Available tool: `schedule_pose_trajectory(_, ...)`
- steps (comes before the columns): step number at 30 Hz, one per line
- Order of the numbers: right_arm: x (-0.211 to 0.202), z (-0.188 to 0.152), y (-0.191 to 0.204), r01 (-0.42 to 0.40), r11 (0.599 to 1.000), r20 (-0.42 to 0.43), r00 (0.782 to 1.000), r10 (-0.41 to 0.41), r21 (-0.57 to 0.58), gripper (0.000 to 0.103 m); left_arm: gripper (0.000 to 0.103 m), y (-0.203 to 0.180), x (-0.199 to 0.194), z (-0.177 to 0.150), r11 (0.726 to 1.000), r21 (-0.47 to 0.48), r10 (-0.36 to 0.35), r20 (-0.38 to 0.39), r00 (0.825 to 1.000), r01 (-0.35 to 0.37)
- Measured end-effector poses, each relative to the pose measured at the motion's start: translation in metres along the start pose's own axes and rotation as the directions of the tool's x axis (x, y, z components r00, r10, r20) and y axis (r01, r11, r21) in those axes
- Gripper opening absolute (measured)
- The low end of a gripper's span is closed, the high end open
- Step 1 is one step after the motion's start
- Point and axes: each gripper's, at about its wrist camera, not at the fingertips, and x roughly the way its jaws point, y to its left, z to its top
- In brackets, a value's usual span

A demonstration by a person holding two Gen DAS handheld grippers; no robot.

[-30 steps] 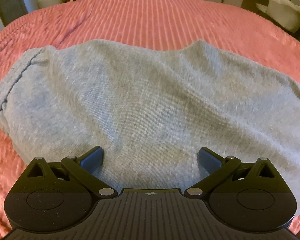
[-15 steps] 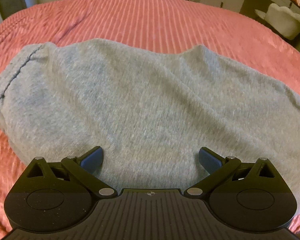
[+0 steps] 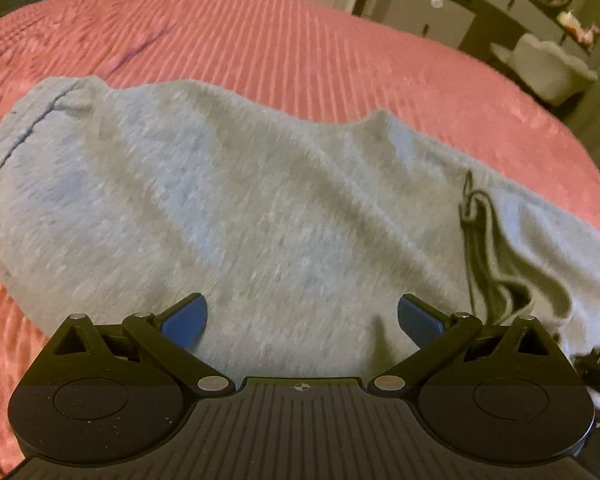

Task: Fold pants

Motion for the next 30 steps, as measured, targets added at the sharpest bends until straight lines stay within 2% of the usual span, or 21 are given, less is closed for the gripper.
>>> schedule_pose_trajectory(2,-0.007,-0.007,0.004,0.004,1.0,0.005,1.0,-0.003,-0.021,0.012,0.103,0.0,0.0,0.002,0.999,-0.011,-0.043,0.008,0.999,0.043)
schedule_pose_trajectory(4,-0.009,-0.011,0.01,-0.002,1.0,-0.002,1.0,0.002,-0.03,0.02,0.103,0.001,0.0,0.003,0.996,-0.008,-0.09,0.018,0.996,0.09)
schedule_pose_trajectory(5,-0.011,-0.012,0.013,-0.025,0.999,-0.013,1.0,0.025,-0.02,0.031,0.103,0.001,-0.001,0.003,0.994,-0.008,-0.113,0.022,0.993,0.113)
schedule_pose_trajectory(6,-0.015,-0.011,0.011,-0.064,0.998,-0.017,0.998,0.064,0.003,0.048,0.103,0.0,-0.001,0.002,0.992,-0.009,-0.124,0.021,0.992,0.124)
schedule_pose_trajectory(8,-0.027,-0.016,0.006,-0.146,0.985,0.015,0.989,0.145,0.088,0.064,0.103,-0.002,-0.002,0.002,0.989,-0.008,-0.15,0.019,0.989,0.15)
schedule_pose_trajectory(9,-0.035,-0.017,0.001,-0.19,0.97,0.045,0.982,0.185,0.149,0.066,0.103,-0.002,-0.002,0.002,0.987,-0.006,-0.162,0.02,0.987,0.162)
schedule_pose_trajectory(10,-0.041,-0.018,-0.006,-0.227,0.95,0.08,0.973,0.215,0.216,0.068,0.103,-0.003,-0.002,0.003,0.984,-0.004,-0.179,0.019,0.984,0.179)
schedule_pose_trajectory(12,-0.052,-0.023,-0.021,-0.292,0.893,0.172,0.954,0.246,0.343,0.082,0.103,-0.006,-0.003,0.005,0.977,-0.007,-0.213,0.021,0.977,0.213)
schedule_pose_trajectory(13,-0.057,-0.026,-0.031,-0.324,0.853,0.231,0.941,0.246,0.41,0.084,0.103,-0.009,-0.004,0.006,0.972,-0.009,-0.233,0.023,0.972,0.233)
schedule_pose_trajectory(15,-0.062,-0.037,-0.052,-0.388,0.748,0.329,0.914,0.236,0.539,0.086,0.103,-0.018,-0.005,0.011,0.959,-0.001,-0.282,0.027,0.959,0.282)
schedule_pose_trajectory(16,-0.062,-0.044,-0.058,-0.397,0.713,0.358,0.908,0.216,0.578,0.086,0.103,-0.023,-0.003,0.014,0.956,0.007,-0.294,0.022,0.955,0.294)
schedule_pose_trajectory(17,-0.06,-0.048,-0.062,-0.373,0.694,0.356,0.917,0.177,0.615,0.086,0.103,-0.032,-0.002,0.018,0.951,0.02,-0.309,0.017,0.951,0.308)
schedule_pose_trajectory(19,-0.044,-0.052,-0.06,-0.223,0.718,0.222,0.97,0.097,0.66,0.087,0.103,-0.049,0.005,0.025,0.945,0.056,-0.323,0.008,0.946,0.322)
schedule_pose_trajectory(20,-0.031,-0.054,-0.056,-0.123,0.739,0.109,0.992,0.068,0.663,0.087,0.103,-0.058,0.009,0.029,0.943,0.074,-0.325,0.0,0.946,0.324)
schedule_pose_trajectory(21,-0.025,-0.056,-0.052,-0.1,0.752,0.083,0.995,0.061,0.651,0.091,0.103,-0.067,0.013,0.032,0.94,0.092,-0.33,-0.007,0.944,0.329)
schedule_pose_trajectory(23,-0.026,-0.05,-0.043,-0.112,0.79,0.106,0.993,0.061,0.603,0.098,0.103,-0.086,0.024,0.038,0.934,0.15,-0.326,-0.016,0.945,0.325)
schedule_pose_trajectory(24,-0.025,-0.049,-0.038,-0.095,0.807,0.094,0.994,0.05,0.582,0.098,0.103,-0.096,0.03,0.042,0.932,0.186,-0.313,-0.018,0.949,0.311)
schedule_pose_trajectory(26,-0.021,-0.046,-0.03,-0.062,0.833,0.062,0.998,0.033,0.549,0.098,0.096,-0.11,0.04,0.046,0.925,0.235,-0.3,-0.024,0.953,0.298)
schedule_pose_trajectory(27,-0.021,-0.046,-0.029,-0.059,0.836,0.063,0.998,0.029,0.546,0.098,0.085,-0.115,0.046,0.05,0.923,0.242,-0.3,-0.037,0.953,0.299)
schedule_pose_trajectory(28,-0.023,-0.046,-0.032,-0.063,0.833,0.07,0.997,0.029,0.55,0.098,0.078,-0.12,0.055,0.054,0.918,0.233,-0.313,-0.067,0.947,0.32)
schedule_pose_trajectory(30,-0.027,-0.052,-0.037,-0.087,0.812,0.094,0.995,0.04,0.577,0.098,0.077,-0.123,0.07,0.062,0.911,0.177,-0.356,-0.117,0.927,0.372)
